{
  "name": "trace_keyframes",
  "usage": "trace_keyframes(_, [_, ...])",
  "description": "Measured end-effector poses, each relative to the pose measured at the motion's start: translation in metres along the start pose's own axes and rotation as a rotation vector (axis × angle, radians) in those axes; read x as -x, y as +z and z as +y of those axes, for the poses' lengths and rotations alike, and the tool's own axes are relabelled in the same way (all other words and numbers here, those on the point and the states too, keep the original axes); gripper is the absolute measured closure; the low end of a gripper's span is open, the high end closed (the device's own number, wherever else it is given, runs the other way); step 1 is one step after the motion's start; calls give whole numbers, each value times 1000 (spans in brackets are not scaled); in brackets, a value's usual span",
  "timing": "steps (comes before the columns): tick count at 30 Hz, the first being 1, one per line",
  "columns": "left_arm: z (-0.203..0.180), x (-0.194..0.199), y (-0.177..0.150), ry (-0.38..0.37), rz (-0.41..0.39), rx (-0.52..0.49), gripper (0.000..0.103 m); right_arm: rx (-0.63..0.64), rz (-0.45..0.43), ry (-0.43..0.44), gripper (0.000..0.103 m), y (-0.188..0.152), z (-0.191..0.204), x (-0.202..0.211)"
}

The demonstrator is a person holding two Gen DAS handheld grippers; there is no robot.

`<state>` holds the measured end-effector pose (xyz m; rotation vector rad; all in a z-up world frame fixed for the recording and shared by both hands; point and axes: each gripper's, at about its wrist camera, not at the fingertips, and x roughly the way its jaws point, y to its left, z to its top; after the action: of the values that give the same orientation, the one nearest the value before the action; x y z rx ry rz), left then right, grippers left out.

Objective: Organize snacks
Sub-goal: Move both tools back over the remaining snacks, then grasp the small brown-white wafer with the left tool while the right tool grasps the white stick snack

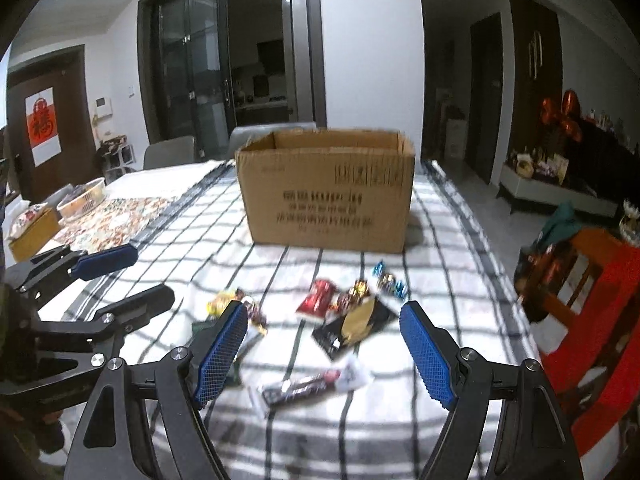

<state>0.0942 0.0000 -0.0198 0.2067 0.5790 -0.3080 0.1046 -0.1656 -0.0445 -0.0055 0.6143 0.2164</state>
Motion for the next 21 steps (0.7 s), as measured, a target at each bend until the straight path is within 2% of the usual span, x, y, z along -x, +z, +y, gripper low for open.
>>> trace_keyframes(3, [0, -7, -7, -16, 15, -7, 52, -33, 29, -4, 25, -10, 1, -6])
trace_keyframes(8, [-2, -20, -15, -32, 34, -29, 59, -137, 101, 7, 34, -23, -1, -19])
trace_keyframes(16, [-14, -46, -25, -46, 81, -82, 63, -247, 200, 39, 48, -37, -4, -43])
trace_keyframes(21, [-19, -61, -31, -58, 113, -100, 67, -298, 247, 50, 53, -44, -9, -56])
